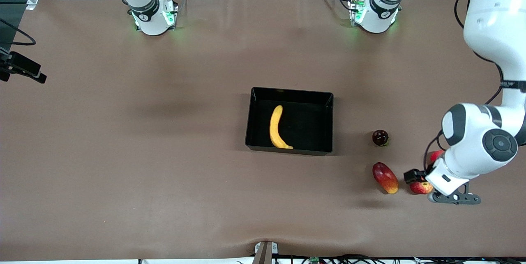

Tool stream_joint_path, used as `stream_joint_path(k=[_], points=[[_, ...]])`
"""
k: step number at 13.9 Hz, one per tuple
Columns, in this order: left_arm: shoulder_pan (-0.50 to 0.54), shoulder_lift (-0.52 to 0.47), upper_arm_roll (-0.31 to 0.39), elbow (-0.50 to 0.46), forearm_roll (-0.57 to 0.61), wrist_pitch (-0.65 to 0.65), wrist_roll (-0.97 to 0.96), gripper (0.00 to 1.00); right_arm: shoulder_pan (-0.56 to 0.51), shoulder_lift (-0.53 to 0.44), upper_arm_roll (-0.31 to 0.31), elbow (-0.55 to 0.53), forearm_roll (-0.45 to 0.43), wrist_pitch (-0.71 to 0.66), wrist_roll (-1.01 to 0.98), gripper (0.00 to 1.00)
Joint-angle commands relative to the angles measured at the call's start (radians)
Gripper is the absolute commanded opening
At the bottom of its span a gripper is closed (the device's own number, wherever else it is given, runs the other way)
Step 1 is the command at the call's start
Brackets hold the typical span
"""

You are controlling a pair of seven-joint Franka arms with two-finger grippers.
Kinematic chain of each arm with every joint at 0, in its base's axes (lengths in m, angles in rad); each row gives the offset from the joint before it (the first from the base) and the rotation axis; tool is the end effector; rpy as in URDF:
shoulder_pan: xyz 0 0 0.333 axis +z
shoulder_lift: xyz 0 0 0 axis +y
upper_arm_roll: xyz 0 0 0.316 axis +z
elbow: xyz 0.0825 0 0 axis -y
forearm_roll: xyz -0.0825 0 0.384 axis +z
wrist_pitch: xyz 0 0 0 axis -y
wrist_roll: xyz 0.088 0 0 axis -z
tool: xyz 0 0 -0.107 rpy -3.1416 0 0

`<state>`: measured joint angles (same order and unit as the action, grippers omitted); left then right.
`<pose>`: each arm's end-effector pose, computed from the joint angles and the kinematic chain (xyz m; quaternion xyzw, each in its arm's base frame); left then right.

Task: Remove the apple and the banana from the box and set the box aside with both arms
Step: 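Move the left gripper back into the box over the banana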

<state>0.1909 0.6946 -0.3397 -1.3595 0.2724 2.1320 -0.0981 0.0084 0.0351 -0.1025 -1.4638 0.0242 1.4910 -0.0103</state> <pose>0.7398 -0.0419 0.3378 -0.9970 0.0481 -0.0604 0.0067 0.5556 -0.0485 0.6482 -0.9991 0.0409 0.0033 0.0105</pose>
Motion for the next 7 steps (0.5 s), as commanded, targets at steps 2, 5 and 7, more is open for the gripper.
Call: stream_joint_path(k=[2, 5, 7], points=[[-0.001, -0.108, -0.125, -0.137, 0.011, -0.043, -0.131, 1.0, -0.013, 0.003, 0.007, 0.01, 0.019, -0.009, 0.007, 1.0], [-0.077, -0.109, -0.22, -0.162, 0.025, -0.041, -0.299, 1.0, -0.013, 0.003, 0.007, 0.01, 0.019, -0.009, 0.007, 1.0], [-0.2, -0.093, -0.214, -0.159, 0.027, -0.027, -0.409, 1.0, -0.011, 0.003, 0.007, 0.011, 0.019, -0.011, 0.007, 1.0]])
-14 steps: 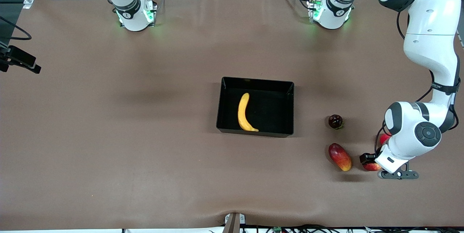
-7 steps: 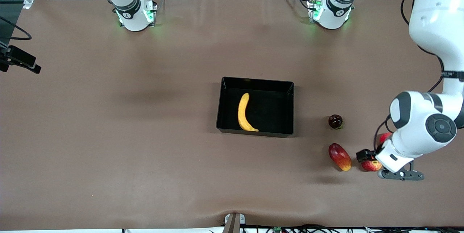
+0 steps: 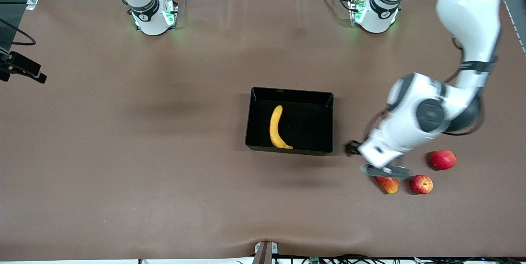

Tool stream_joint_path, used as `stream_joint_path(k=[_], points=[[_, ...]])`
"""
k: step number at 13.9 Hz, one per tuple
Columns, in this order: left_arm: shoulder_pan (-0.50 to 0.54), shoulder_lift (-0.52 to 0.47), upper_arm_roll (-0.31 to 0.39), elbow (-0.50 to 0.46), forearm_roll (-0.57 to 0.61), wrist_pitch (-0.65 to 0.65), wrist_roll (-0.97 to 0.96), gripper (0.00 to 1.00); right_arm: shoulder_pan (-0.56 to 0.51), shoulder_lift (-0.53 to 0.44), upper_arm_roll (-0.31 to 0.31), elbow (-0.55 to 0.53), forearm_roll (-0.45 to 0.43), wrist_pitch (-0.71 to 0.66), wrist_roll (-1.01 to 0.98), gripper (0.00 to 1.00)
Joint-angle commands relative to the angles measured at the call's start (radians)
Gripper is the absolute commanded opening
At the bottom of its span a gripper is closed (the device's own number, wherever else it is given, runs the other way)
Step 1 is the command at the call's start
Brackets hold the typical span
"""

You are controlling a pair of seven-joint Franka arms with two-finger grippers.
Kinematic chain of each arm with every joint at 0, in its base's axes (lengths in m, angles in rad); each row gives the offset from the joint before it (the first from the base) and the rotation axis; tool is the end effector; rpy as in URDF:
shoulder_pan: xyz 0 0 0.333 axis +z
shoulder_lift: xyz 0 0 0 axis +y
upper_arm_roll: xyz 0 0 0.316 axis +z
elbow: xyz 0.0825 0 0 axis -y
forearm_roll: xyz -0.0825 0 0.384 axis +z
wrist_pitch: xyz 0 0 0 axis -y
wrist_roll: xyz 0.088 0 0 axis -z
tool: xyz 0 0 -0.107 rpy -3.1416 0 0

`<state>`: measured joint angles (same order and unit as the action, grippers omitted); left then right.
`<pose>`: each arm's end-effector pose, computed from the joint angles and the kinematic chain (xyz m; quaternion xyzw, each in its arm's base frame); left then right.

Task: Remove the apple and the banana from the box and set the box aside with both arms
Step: 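Move the left gripper back into the box over the banana, then grasp the yellow banana with the left gripper and lift it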

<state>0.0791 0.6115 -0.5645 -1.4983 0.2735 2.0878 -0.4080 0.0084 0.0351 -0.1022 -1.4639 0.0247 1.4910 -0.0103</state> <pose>0.6602 -0.2540 0.3594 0.9972 -0.0548 0.0200 0.0467 0.5556 -0.0483 0.6482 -0.9991 0.0408 0.0034 0.0107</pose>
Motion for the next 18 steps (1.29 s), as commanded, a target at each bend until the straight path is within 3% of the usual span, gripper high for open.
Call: stream_joint_path(k=[1, 5, 10, 12, 13, 14, 16, 17, 18], points=[[-0.141, 0.008, 0.012, -0.019, 0.042, 0.037, -0.185, 1.0, -0.011, 0.003, 0.007, 0.01, 0.018, -0.011, 0.007, 1.0], [-0.294, 0.134, 0.014, -0.013, 0.22, 0.184, -0.475, 1.0, -0.015, 0.003, 0.007, 0.01, 0.018, -0.011, 0.007, 1.0], [-0.367, 0.247, 0.043, -0.007, 0.303, 0.253, -0.577, 1.0, -0.015, 0.003, 0.007, 0.01, 0.018, -0.009, 0.007, 1.0], [-0.41, 0.266, 0.086, -0.007, 0.303, 0.288, -0.598, 0.98, -0.015, 0.005, 0.007, 0.01, 0.018, -0.009, 0.007, 1.0], [-0.426, 0.271, 0.101, -0.007, 0.302, 0.293, -0.598, 0.86, -0.015, 0.005, 0.007, 0.01, 0.018, -0.009, 0.007, 1.0], [-0.429, 0.274, 0.106, -0.007, 0.303, 0.294, -0.598, 0.68, -0.015, 0.005, 0.007, 0.011, 0.018, -0.008, 0.007, 1.0], [-0.429, 0.275, 0.107, -0.007, 0.302, 0.299, -0.597, 0.16, -0.011, 0.003, 0.007, 0.011, 0.018, -0.008, 0.007, 1.0], [-0.427, 0.272, 0.106, -0.003, 0.303, 0.299, -0.583, 0.0, -0.011, 0.005, 0.007, 0.011, 0.018, -0.006, 0.007, 1.0], [-0.429, 0.265, 0.109, 0.0, 0.311, 0.299, -0.562, 0.0, -0.011, 0.005, 0.007, 0.011, 0.018, -0.006, 0.007, 1.0]])
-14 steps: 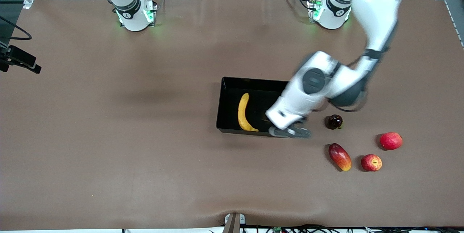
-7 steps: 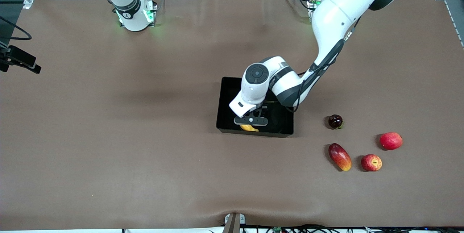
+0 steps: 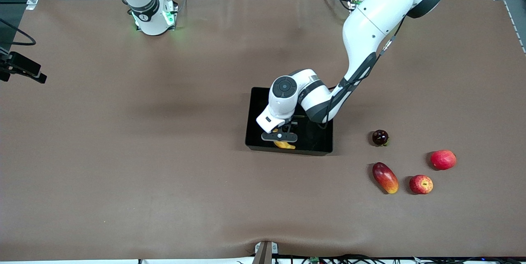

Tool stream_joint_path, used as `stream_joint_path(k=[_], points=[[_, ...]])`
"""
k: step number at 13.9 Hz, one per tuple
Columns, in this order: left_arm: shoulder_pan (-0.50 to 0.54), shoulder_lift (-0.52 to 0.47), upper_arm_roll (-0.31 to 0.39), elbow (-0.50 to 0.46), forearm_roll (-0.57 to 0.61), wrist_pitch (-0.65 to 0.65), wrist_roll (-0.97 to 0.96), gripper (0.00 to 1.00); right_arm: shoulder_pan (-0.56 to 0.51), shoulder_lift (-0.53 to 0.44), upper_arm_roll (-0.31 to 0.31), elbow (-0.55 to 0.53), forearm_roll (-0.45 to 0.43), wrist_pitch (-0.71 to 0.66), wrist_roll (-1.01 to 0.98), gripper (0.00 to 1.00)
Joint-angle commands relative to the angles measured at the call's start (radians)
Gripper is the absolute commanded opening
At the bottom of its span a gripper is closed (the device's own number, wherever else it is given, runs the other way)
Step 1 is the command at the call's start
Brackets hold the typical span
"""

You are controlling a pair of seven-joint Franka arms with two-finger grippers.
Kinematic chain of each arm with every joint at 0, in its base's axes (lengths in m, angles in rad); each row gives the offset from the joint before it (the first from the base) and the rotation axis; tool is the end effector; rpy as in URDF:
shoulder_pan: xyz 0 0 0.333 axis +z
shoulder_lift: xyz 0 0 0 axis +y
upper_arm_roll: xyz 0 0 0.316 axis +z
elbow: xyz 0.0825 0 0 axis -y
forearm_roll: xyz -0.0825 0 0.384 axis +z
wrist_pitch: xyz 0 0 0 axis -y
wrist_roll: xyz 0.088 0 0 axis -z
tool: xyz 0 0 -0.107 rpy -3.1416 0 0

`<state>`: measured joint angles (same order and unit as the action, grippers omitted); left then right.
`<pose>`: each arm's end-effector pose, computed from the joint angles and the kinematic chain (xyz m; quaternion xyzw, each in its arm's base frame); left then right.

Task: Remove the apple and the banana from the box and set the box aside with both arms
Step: 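Grasp the yellow banana with the left gripper and lift it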

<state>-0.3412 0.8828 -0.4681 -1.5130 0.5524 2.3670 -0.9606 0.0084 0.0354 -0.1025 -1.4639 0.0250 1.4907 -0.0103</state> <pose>0.5378 -0.4720 0.1832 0.9981 -0.0338 0.0470 0.0201 0.5557 -0.0484 0.6480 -0.9991 0.0409 0.0036 0.0109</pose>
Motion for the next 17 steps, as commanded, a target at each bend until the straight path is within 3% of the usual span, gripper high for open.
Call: stream_joint_path(k=[1, 5, 9, 13, 17], points=[[-0.009, -0.013, 0.013, 0.039, 0.044, 0.009, 0.029, 0.0, -0.011, 0.006, 0.007, 0.011, 0.018, -0.003, 0.006, 1.0], [-0.001, -0.085, 0.005, 0.068, 0.047, -0.098, 0.068, 0.0, -0.01, 0.006, 0.007, 0.013, 0.018, -0.001, 0.006, 1.0], [0.031, -0.178, -0.018, 0.131, -0.018, -0.309, 0.161, 0.0, -0.008, 0.006, 0.007, 0.013, 0.019, 0.003, 0.004, 1.0], [0.207, -0.307, -0.015, 0.125, -0.218, -0.383, 0.464, 0.0, 0.024, 0.05, 0.01, 0.013, 0.021, 0.028, -0.002, 1.0], [0.396, -0.346, -0.015, 0.068, -0.216, -0.457, 0.797, 0.0, 0.087, 0.132, 0.009, 0.013, 0.006, 0.054, -0.003, 1.0]])
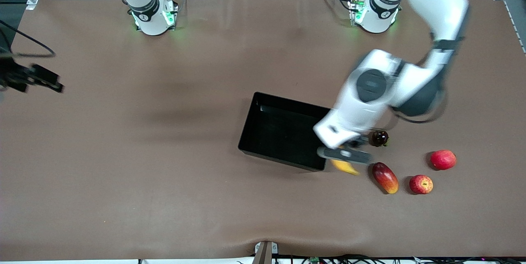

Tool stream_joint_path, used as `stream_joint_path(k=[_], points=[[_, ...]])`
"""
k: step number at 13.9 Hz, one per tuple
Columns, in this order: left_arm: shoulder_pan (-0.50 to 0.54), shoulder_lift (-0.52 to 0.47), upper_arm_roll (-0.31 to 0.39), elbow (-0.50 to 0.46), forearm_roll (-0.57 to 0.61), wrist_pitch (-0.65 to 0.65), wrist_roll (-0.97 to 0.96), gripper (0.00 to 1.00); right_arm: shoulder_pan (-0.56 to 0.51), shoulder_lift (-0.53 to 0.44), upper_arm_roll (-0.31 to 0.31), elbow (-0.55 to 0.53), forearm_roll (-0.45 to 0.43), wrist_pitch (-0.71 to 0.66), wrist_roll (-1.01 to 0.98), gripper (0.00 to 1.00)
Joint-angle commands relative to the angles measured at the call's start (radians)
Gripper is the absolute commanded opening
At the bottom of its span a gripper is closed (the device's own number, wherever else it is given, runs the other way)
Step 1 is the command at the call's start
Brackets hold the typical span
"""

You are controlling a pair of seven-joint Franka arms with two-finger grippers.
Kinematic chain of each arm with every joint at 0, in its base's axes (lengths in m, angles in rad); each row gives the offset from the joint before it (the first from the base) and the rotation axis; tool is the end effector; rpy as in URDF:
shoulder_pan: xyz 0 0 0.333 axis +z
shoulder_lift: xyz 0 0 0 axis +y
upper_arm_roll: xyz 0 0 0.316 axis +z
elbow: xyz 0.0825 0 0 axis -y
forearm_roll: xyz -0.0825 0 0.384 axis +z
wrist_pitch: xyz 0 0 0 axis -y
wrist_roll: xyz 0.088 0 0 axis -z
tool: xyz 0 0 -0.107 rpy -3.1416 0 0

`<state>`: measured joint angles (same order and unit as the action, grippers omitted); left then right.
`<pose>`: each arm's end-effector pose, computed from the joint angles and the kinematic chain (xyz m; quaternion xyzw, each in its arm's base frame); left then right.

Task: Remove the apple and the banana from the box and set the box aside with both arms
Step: 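Carry the banana beside the apples while the right gripper reaches the box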

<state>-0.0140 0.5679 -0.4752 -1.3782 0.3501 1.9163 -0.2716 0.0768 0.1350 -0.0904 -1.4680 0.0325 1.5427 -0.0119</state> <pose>0.6658 -0.2500 0.4136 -0.9904 0.1308 -0.0308 0.0326 0.5920 -0.0008 0.5933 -0.9995 0.0007 0.0297 0.0105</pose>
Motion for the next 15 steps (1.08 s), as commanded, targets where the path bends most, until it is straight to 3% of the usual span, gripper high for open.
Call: stream_joint_path(k=[1, 4, 6, 8, 10, 15], points=[[0.119, -0.031, -0.008, -0.079, -0.013, -0.007, 0.183, 0.0, 0.026, 0.049, -0.002, 0.011, 0.003, -0.001, 0.003, 1.0], [0.242, -0.026, -0.008, -0.148, -0.01, 0.012, 0.381, 0.0, 0.053, 0.087, 0.0, 0.009, 0.021, 0.002, 0.003, 1.0], [0.32, -0.029, -0.008, -0.235, -0.01, 0.05, 0.521, 0.0, 0.075, 0.124, 0.0, 0.011, 0.119, 0.043, 0.013, 1.0], [0.393, -0.042, -0.008, -0.335, -0.01, 0.145, 0.628, 0.0, 0.083, 0.149, -0.002, 0.005, 0.208, 0.091, 0.029, 1.0], [0.437, -0.037, -0.006, -0.43, -0.007, 0.275, 0.681, 0.0, 0.118, 0.166, -0.002, 0.005, 0.236, 0.117, 0.065, 1.0], [0.5, 0.016, -0.005, -0.498, 0.067, 0.449, 0.7, 0.0, 0.338, 0.215, -0.002, 0.005, 0.222, 0.238, 0.497, 1.0]])
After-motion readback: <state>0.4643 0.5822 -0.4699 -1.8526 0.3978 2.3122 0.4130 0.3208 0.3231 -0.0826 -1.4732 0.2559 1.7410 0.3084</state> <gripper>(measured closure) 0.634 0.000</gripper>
